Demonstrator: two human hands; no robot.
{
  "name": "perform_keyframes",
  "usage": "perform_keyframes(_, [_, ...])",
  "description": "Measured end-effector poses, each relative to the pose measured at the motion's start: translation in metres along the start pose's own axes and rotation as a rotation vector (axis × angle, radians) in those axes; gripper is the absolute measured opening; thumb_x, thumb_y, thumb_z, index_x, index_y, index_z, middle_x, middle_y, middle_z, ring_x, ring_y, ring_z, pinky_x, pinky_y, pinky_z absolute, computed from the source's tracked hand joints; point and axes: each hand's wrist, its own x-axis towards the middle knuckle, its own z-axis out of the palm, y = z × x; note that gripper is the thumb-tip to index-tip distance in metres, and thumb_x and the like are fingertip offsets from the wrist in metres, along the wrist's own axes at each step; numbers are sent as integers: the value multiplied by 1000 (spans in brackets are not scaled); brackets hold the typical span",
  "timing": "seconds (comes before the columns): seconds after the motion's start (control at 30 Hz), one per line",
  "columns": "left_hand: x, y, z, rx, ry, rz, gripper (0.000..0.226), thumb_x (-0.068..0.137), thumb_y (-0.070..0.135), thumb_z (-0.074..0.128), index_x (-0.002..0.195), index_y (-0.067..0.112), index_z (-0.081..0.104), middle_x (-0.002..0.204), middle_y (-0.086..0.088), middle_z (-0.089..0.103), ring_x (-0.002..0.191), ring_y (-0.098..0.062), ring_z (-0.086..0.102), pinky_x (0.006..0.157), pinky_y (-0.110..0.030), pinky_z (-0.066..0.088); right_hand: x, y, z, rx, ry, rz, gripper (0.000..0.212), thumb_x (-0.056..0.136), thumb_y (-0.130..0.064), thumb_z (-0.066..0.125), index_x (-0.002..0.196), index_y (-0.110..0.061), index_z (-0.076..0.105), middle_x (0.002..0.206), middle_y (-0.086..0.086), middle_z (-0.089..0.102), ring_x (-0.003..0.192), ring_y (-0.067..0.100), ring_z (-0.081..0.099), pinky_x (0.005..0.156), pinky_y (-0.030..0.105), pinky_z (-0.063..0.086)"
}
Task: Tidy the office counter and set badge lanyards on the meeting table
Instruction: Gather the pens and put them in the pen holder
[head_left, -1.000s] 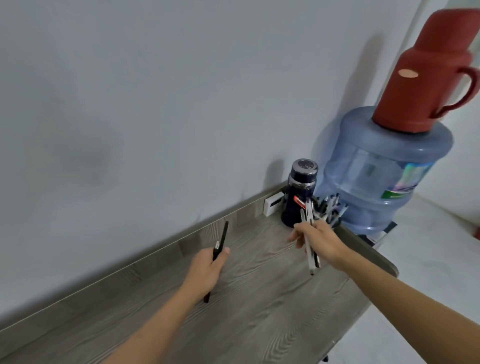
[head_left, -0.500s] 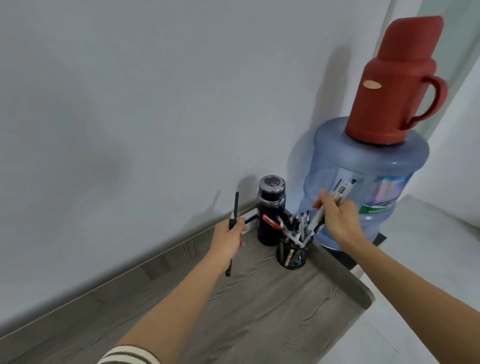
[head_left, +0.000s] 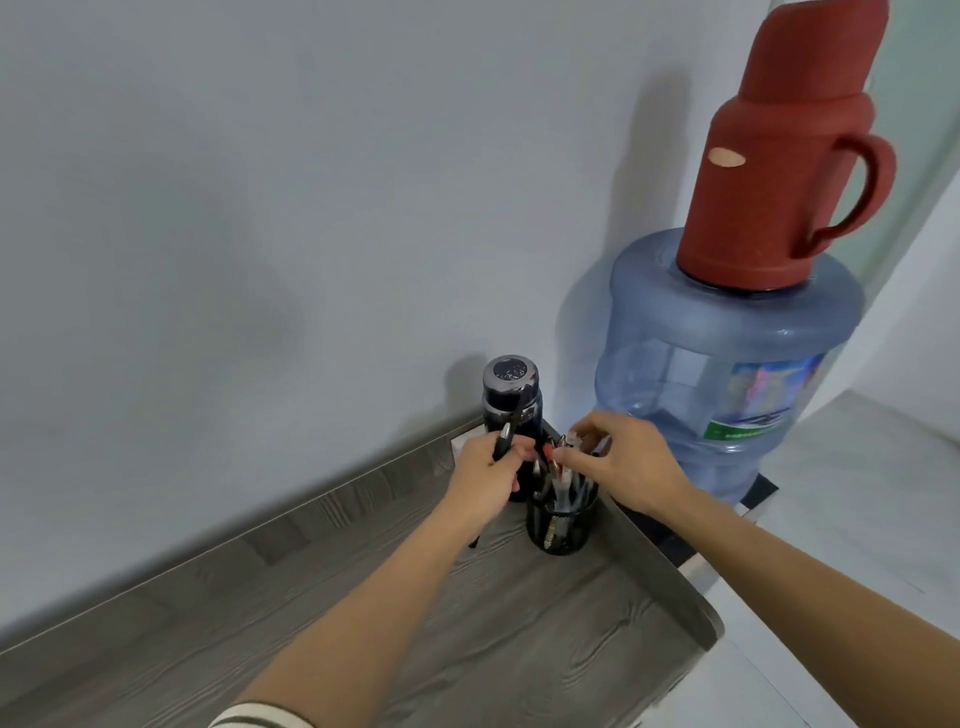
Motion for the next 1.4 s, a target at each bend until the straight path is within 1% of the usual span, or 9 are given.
perform_keyframes(0.17, [7, -6, -12, -131, 225, -85, 24, 95, 23, 55, 83, 10, 70, 70, -3, 66, 52, -13, 48, 54, -26, 36, -11, 9, -2, -50, 62, -137, 56, 76, -66, 66, 122, -34, 61, 119, -15, 56, 109, 4, 53, 85, 27, 46])
perform_keyframes(0.27, [7, -4, -17, -172, 288, -125, 34, 98, 28, 51, 78, 7, 69, 68, -2, 63, 53, -14, 50, 51, -26, 35, -16, 10, 8, -182, -58, -283, 93, 67, -80, 60, 146, -37, 36, 153, -8, 30, 140, 13, 28, 109, 37, 31])
perform_keyframes(0.37, [2, 0, -26, -56, 298, -95, 38, 99, 31, 46, 87, 6, 72, 74, 1, 63, 69, -11, 58, 63, -24, 41, -10, 10, 26, -385, -140, -320, 106, 66, -86, 51, 153, -38, 14, 163, -3, 10, 149, 20, 12, 117, 43, 20])
perform_keyframes(0.53, [-1, 6, -37, 43, 316, -51, 31, 98, 26, 46, 90, 7, 70, 63, -3, 52, 55, -11, 50, 55, -19, 44, 9, 12, 30, -226, 49, -197, 69, 82, -55, 65, 142, -29, 44, 145, -4, 45, 130, 19, 46, 97, 37, 45])
perform_keyframes(0.67, [-4, 12, -35, -88, 287, -71, 20, 96, 20, 52, 79, 11, 60, 53, -1, 48, 50, -20, 48, 51, -28, 37, 15, 24, 26, -10, 42, -71, 39, 88, -44, 66, 121, -23, 64, 114, -5, 65, 105, 16, 61, 85, 32, 48])
perform_keyframes(0.9, [-2, 22, -1, -126, 174, -93, 14, 95, 15, 54, 86, 8, 62, 62, -13, 65, 53, -26, 59, 43, -28, 44, 8, 35, 16, 409, -4, 16, 22, 96, -40, 55, 106, -25, 67, 98, -14, 69, 96, 1, 63, 88, 28, 50])
perform_keyframes(1.1, [-3, 20, 19, 77, -53, -171, 21, 94, 23, 60, 101, 3, 62, 89, -18, 69, 52, -20, 63, 43, -25, 49, -2, 55, 1, 418, -51, 96, 37, 98, -45, 50, 96, -15, 72, 89, 2, 72, 82, 15, 68, 74, 38, 55])
perform_keyframes(1.2, [-4, 22, 14, -31, 45, -140, 22, 93, 27, 62, 103, 7, 61, 92, -13, 67, 56, -23, 64, 46, -28, 51, -7, 57, -1, 487, -110, 160, 24, 99, -35, 52, 98, -19, 70, 88, 1, 70, 67, 10, 66, 56, 30, 52])
perform_keyframes(1.4, [0, 16, 13, 75, 155, 33, 7, 93, 11, 60, 95, 13, 66, 77, -3, 63, 57, -17, 64, 52, -27, 56, -11, 55, 2, 638, -68, 146, 17, 91, -20, 67, 106, -12, 69, 78, 8, 67, 60, 15, 64, 55, 27, 56])
